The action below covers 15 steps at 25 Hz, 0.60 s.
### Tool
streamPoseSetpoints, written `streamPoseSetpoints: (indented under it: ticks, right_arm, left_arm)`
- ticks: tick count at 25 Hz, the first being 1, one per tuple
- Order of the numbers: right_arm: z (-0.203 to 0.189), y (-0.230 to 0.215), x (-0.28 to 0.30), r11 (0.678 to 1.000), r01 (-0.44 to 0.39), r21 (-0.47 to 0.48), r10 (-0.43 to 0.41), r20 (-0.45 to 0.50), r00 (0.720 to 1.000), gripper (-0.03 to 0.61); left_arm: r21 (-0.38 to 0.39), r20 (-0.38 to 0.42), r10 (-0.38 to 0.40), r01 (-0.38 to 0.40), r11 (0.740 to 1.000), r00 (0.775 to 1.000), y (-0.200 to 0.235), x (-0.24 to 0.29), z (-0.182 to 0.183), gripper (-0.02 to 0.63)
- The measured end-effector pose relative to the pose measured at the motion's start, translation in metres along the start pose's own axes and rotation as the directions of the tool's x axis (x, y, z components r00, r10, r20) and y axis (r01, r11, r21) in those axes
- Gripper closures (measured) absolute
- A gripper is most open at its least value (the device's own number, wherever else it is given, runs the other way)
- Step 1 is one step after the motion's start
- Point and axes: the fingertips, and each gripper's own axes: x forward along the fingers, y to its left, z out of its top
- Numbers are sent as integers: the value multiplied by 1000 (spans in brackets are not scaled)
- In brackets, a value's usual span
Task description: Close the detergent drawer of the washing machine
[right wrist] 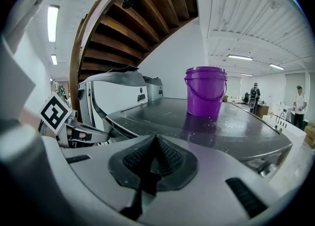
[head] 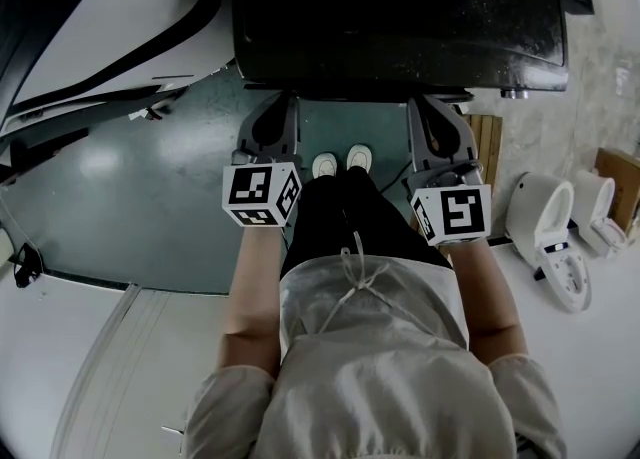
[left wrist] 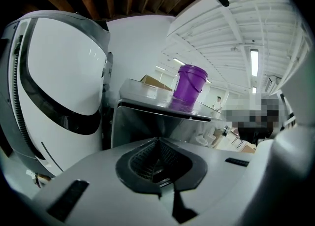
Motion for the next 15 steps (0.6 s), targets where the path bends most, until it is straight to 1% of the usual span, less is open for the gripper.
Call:
streamPoseSetpoints:
  ticks: [3,5,10,15]
  right_arm:
    - [4,-3,2,1000,7,-2,-7,8,1000,572]
    - [5,-6,2,1000,12,3,-12,14,1000,572]
    - [6,-10,9,1000,4,2,-4,10,1000,572]
    - [7,-11,15,1000,1,2,-1,14,1000,572]
  left_arm:
    - [-67,18,-10,11,998,1000,3,4,4,594]
    - [-85,22,-17,19,996,1000,4,6,5,594]
    - [-19,5,2,-2,1000,1000,4,7,6,595]
    - [-10,11,13,-12,1000,1000,5,9,6,595]
